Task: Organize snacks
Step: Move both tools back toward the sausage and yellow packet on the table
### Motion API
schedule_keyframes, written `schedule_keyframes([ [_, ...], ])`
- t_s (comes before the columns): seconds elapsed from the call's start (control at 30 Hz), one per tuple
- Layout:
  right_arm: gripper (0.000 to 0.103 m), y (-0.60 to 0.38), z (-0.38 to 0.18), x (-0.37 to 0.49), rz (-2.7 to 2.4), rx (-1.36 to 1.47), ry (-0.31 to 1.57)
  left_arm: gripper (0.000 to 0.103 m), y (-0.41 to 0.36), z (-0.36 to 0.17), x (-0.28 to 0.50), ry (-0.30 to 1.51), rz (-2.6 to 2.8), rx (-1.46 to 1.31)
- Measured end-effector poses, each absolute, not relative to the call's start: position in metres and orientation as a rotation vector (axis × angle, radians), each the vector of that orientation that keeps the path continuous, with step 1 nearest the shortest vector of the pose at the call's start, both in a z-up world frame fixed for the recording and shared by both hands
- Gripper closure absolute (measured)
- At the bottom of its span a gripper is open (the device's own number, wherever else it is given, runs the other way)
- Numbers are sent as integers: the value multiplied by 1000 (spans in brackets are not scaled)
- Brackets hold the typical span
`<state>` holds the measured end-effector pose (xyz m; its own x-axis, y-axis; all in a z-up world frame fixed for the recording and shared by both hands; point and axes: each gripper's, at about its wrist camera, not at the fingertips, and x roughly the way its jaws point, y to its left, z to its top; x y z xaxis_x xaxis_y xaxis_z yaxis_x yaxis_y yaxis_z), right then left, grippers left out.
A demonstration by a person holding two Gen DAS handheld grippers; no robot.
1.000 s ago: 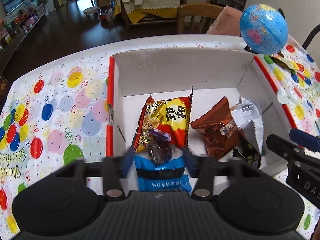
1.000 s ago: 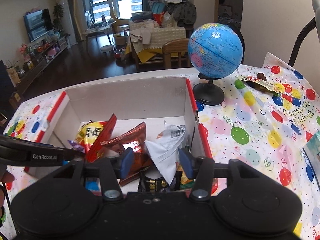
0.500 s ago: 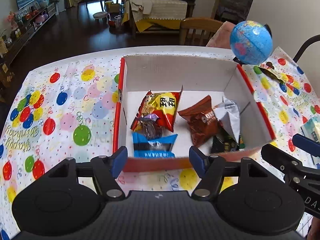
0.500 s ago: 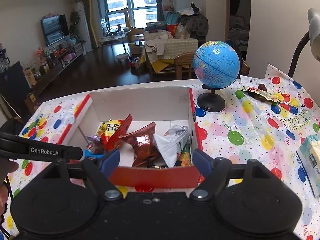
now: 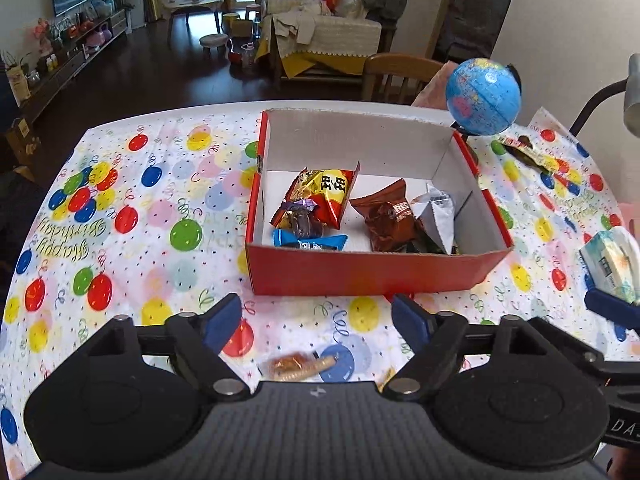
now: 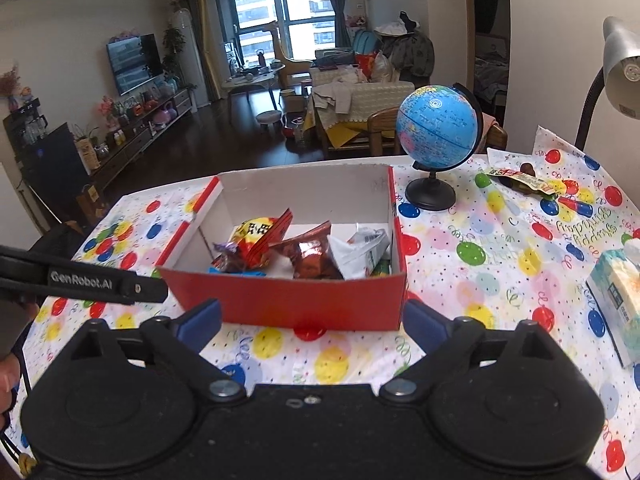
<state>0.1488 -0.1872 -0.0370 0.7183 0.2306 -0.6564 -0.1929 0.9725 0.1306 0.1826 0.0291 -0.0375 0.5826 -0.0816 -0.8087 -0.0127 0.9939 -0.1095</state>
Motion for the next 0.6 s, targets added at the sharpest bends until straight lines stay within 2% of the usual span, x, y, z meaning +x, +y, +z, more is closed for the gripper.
schedule_keyframes([
  [0.13,4,-191,-36,131,241,57,719,18,32,-34,165,939,-42,-130],
  [0.2,3,-191,-37,121,244,50,706,11,33,-35,157,935,-37,-135],
  [0.27,4,-190,-38,112,245,40,690,9,35,-38,150,929,-37,-139],
  [0.6,7,-184,-63,95,187,72,750,9,49,-63,142,980,-10,-137],
])
